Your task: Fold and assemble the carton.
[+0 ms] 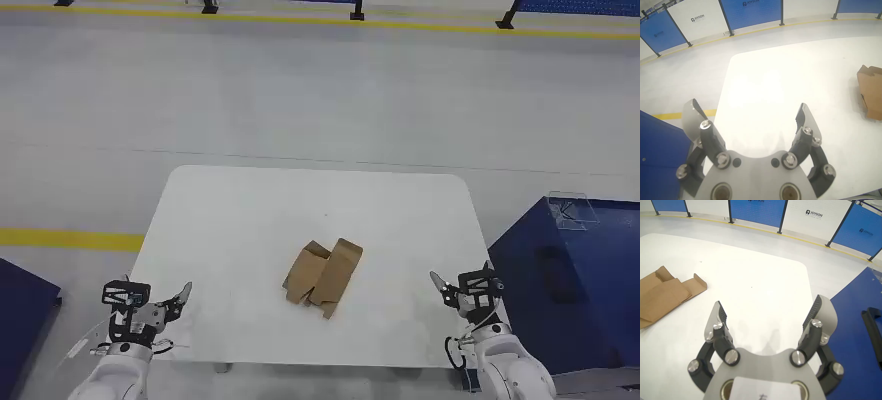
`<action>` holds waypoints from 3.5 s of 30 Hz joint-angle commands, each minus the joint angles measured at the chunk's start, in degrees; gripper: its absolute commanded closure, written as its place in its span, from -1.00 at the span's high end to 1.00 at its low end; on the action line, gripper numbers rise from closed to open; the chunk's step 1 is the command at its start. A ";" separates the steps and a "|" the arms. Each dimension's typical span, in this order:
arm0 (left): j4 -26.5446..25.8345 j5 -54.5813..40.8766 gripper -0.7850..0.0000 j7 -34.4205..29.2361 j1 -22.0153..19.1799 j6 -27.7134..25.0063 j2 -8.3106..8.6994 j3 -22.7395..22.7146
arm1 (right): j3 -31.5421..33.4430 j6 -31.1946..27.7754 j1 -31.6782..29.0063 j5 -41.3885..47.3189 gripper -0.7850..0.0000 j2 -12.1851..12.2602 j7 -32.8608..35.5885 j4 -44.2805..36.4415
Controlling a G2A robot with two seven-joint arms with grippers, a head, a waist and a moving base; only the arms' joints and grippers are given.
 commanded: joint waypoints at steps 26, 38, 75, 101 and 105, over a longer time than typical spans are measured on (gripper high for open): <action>-1.66 -42.18 1.00 -40.82 -22.54 -17.15 -0.41 11.03 | 0.00 0.00 0.00 0.00 1.00 0.00 0.00 0.00; 7.44 -48.65 1.00 -51.27 -34.69 -13.92 -1.59 21.24 | 0.00 0.00 0.00 0.00 1.00 0.00 0.00 0.00; 71.56 -71.75 1.00 -63.80 -72.64 -24.80 -15.89 50.92 | 0.00 0.00 0.00 0.00 1.00 0.00 0.00 0.00; 80.45 -84.35 -1.00 -67.26 -77.27 -37.05 -19.58 50.04 | 0.00 0.00 0.00 0.00 1.00 0.00 0.00 0.00; 73.03 -93.18 -1.00 -67.62 -74.73 -36.69 -15.56 47.06 | 0.00 0.00 0.00 0.00 1.00 0.00 0.00 0.00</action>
